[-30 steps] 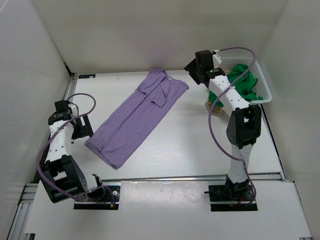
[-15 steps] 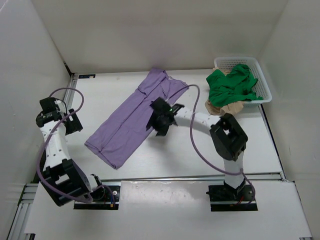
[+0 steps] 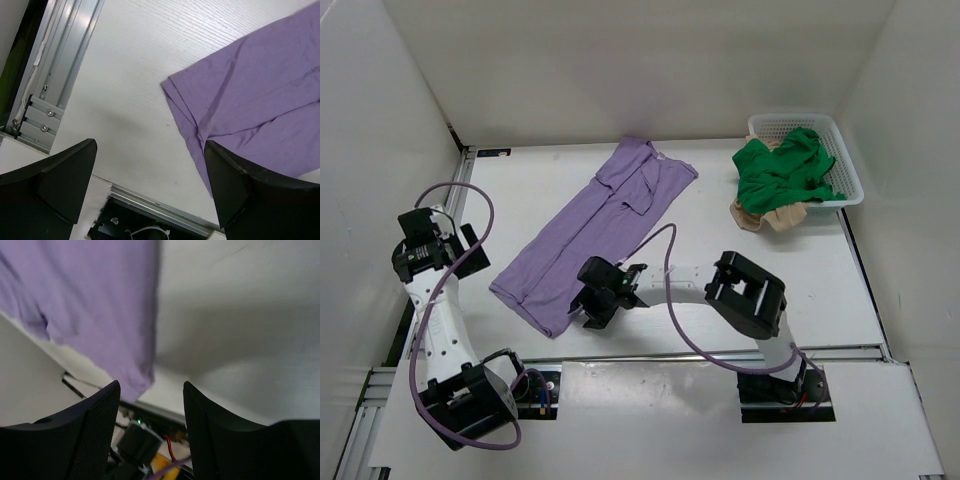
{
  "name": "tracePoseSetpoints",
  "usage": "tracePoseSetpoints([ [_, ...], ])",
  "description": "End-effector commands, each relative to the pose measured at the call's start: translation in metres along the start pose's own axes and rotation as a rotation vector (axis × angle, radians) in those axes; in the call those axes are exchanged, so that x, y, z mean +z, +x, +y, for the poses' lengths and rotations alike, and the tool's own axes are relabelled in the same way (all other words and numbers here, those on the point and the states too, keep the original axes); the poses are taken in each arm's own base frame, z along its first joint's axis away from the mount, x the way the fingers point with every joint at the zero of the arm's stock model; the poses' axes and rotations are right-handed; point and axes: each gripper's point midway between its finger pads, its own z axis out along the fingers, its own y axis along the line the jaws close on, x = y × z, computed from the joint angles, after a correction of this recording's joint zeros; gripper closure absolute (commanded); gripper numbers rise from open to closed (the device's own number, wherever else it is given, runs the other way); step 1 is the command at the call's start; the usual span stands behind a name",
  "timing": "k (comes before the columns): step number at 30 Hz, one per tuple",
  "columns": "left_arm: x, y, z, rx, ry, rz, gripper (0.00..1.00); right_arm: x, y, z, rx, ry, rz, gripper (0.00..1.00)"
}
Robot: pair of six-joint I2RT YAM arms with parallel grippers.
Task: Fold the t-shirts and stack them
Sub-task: Rotate the tshirt 90 degrees
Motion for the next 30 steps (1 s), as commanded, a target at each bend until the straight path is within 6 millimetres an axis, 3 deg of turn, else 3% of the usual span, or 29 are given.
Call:
tracePoseSetpoints([
  [1, -0.016, -0.011, -0.003, 0.002, 0.021, -0.033, 0.00, 0.008, -0.004, 0.038, 0.131, -0.082, -0.030, 0.42],
  [3, -0.018, -0.012, -0.003, 0.002, 0.021, -0.042, 0.00, 0.018, -0.005, 0.036, 0.132, -0.058, -0.035, 0.42],
  [4, -0.021, -0.013, -0.003, 0.002, 0.021, -0.054, 0.00, 0.017, -0.002, 0.048, 0.131, -0.079, -0.018, 0.42],
  [7, -0.021, -0.010, -0.003, 0.002, 0.021, -0.055, 0.00, 0.026, 0.007, 0.052, 0.134, -0.062, 0.003, 0.42],
  [11, -0.019, -0.007, -0.002, 0.002, 0.012, -0.045, 0.00, 0.031, 0.019, 0.042, 0.147, -0.001, 0.047, 0.47],
  [13, -0.019, -0.007, -0.002, 0.002, 0.012, -0.045, 0.00, 0.035, 0.020, 0.027, 0.150, 0.034, 0.061, 0.51],
  [16, -0.019, -0.007, -0.002, 0.002, 0.012, -0.045, 0.00, 0.040, 0.023, 0.012, 0.181, 0.078, 0.088, 0.69],
  [17, -0.019, -0.007, -0.002, 0.002, 0.012, -0.045, 0.00, 0.043, 0.024, 0.009, 0.183, 0.089, 0.095, 0.84],
  [19, -0.017, -0.006, -0.002, 0.002, 0.012, -0.036, 0.00, 0.043, 0.027, 0.006, 0.194, 0.095, 0.115, 0.98],
  [21, -0.017, -0.006, -0.005, 0.002, 0.033, -0.022, 0.00, 0.038, 0.016, -0.008, 0.186, 0.116, 0.101, 1.00],
  [22, -0.017, -0.003, -0.012, 0.002, 0.068, -0.012, 0.00, 0.027, 0.008, -0.005, 0.181, 0.096, 0.084, 1.00],
  [23, -0.019, 0.002, -0.015, 0.001, 0.090, 0.010, 0.00, 0.026, -0.003, -0.030, 0.184, 0.139, 0.050, 1.00],
  [24, -0.017, 0.009, -0.019, 0.000, 0.111, 0.031, 0.00, 0.021, -0.003, -0.042, 0.173, 0.155, 0.048, 1.00],
  [25, -0.016, 0.012, -0.024, -0.001, 0.139, 0.041, 0.00, 0.005, -0.016, -0.041, 0.161, 0.133, 0.031, 1.00],
  [26, -0.014, 0.012, -0.024, -0.002, 0.139, 0.050, 0.00, 0.002, -0.023, -0.073, 0.148, 0.187, 0.019, 1.00],
  [28, -0.010, 0.021, -0.024, -0.004, 0.139, 0.076, 0.00, -0.018, -0.038, -0.083, 0.077, 0.168, -0.012, 1.00],
  [29, -0.008, 0.022, -0.024, 0.004, 0.132, 0.086, 0.00, -0.022, -0.045, -0.113, 0.058, 0.222, -0.027, 1.00],
  [30, -0.008, 0.023, -0.026, 0.017, 0.131, 0.086, 0.00, -0.028, -0.048, -0.123, 0.040, 0.230, -0.028, 1.00],
])
